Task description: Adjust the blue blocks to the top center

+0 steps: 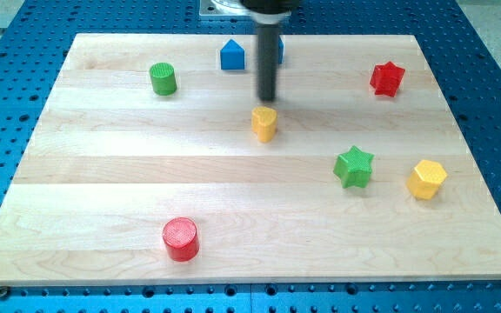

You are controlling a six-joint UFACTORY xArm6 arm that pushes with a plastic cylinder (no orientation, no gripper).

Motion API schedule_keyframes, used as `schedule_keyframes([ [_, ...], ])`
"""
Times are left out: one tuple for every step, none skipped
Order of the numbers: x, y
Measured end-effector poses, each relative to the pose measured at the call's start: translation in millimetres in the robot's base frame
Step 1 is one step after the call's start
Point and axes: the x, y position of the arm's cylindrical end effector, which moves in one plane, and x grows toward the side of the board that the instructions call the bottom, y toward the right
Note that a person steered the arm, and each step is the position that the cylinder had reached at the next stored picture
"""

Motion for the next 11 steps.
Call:
schedule_keyframes([
  [-30,51],
  [-76,63],
  [-92,58],
  [-92,11],
  [-94,-16],
  [-70,-24],
  [-30,-32],
  [-42,-113],
  [-63,-115],
  [-77,-110],
  [-77,-111],
])
